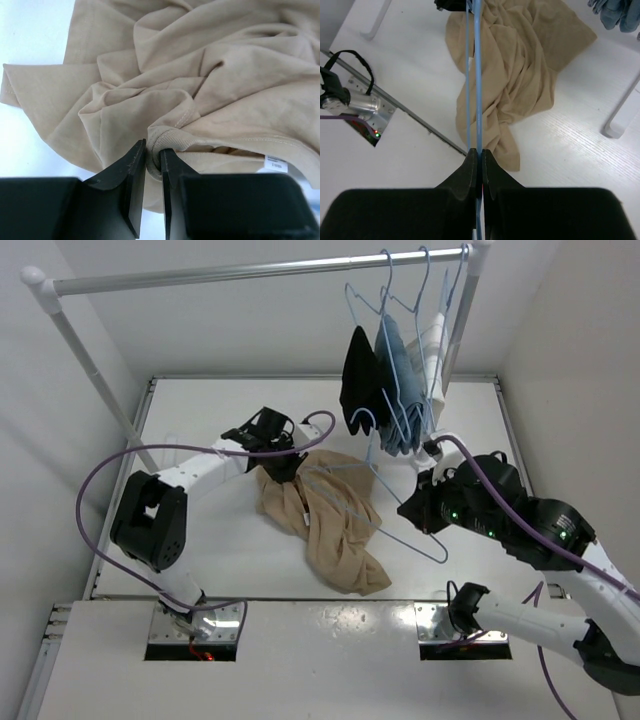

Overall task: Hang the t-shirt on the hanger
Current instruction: Place tshirt on hanger

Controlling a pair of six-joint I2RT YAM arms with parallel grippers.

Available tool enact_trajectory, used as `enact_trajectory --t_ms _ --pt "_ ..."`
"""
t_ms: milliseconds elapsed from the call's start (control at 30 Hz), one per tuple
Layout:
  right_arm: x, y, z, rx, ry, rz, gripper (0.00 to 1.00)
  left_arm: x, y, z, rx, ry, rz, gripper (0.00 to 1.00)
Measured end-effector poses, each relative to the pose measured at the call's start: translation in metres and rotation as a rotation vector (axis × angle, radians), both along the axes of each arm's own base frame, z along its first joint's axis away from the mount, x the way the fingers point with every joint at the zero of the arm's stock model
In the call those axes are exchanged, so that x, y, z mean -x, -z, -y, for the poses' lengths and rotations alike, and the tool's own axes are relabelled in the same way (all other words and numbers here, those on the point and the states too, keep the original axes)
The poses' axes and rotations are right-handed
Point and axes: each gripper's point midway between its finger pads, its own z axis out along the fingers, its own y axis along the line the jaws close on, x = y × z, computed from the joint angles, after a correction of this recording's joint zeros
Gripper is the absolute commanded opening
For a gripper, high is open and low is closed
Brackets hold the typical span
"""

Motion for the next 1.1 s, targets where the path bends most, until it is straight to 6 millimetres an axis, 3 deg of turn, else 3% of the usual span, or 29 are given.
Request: enact_trajectory --t_ms 367,733,1100 --pt "0.009 0.009 -0.004 -0.012 -0.034 -0.045 0.0 -0.01 -0.005 0.003 0.023 -0.005 0.011 0.23" --pt "-0.009 0.04 -0.02 0.055 -0.026 -0.089 0.0 -0.005 -0.007 0.006 0.041 0.013 -0.004 0.23" --pt "-0.021 0.045 -0.024 0.062 -0.002 -0.062 0.0 0.009 -0.011 0.01 0.056 0.055 -0.035 0.23"
